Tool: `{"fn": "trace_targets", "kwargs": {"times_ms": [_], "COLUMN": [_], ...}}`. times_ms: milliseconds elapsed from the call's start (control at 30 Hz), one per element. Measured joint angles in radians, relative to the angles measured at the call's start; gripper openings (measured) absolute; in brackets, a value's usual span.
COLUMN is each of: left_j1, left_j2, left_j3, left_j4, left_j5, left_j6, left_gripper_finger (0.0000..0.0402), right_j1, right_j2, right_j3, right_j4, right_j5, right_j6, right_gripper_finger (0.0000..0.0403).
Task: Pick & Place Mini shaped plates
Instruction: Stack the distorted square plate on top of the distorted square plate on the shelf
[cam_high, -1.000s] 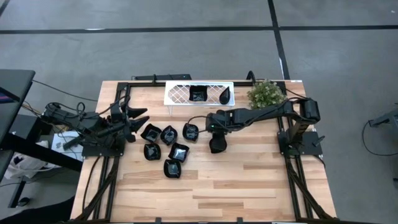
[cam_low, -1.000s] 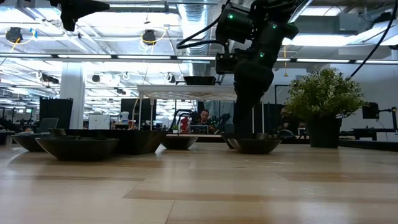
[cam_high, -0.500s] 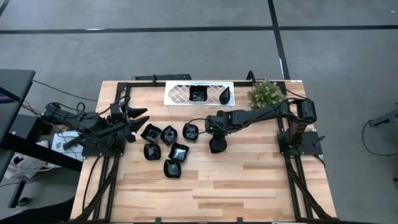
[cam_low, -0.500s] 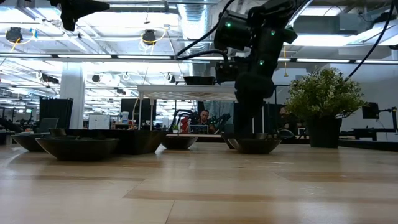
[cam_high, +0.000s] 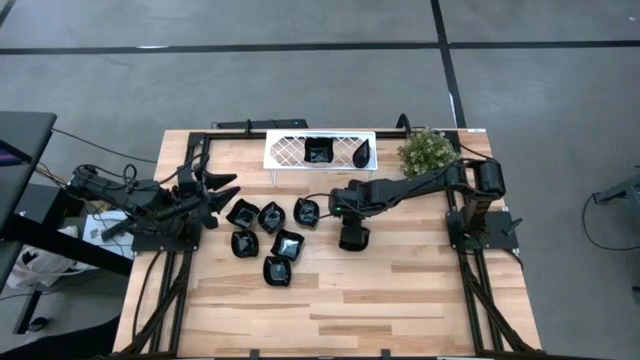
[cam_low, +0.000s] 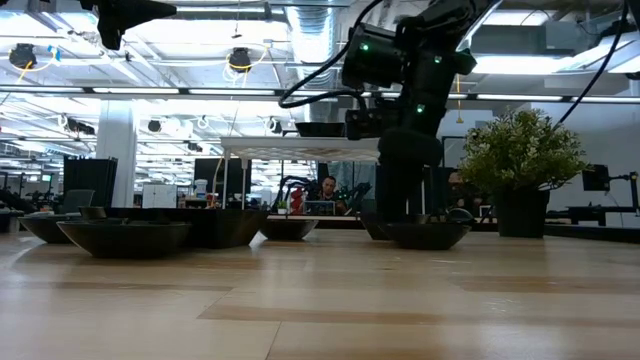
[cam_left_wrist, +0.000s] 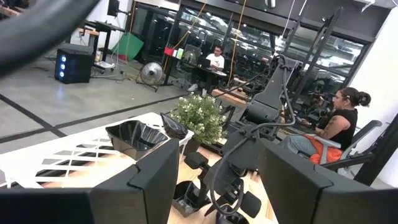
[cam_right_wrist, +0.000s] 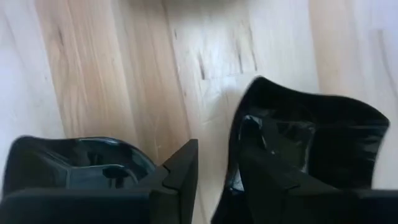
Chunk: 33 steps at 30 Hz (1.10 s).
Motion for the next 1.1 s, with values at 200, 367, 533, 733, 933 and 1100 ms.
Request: {"fn": "trace_targets", "kwargs": {"times_ms": [200, 367, 533, 733, 933, 1100], "left_j1": [0.000, 0.000, 0.000, 0.000, 0.000, 0.000], "left_j2": [0.000, 0.000, 0.000, 0.000, 0.000, 0.000], "left_j3": [0.000, 0.000, 0.000, 0.000, 0.000, 0.000], "left_j4": [0.005, 0.007, 0.007, 0.007, 0.007, 0.007], "left_j5": [0.000, 0.000, 0.000, 0.000, 0.000, 0.000], "left_j6": [0.000, 0.000, 0.000, 0.000, 0.000, 0.000], "left_gripper_finger": [0.0214, 0.0214, 0.0214, 0.0214, 0.0214, 0.0214], "right_j1": [0.002, 0.002, 0.003, 0.002, 0.003, 0.009], "right_j2": [-0.001, -0.001, 0.000, 0.000, 0.000, -0.005], "right_j3": [0.000, 0.000, 0.000, 0.000, 0.000, 0.000], "right_j4": [-0.003, -0.004, -0.005, -0.004, -0.005, -0.011], "right_j5": [0.013, 0.014, 0.014, 0.018, 0.019, 0.023], "right_j6": [0.000, 0.000, 0.000, -0.002, -0.002, -0.001], "right_gripper_finger": [0.0089, 0.0057, 0.0014, 0.0011, 0.0003, 0.0002]}}
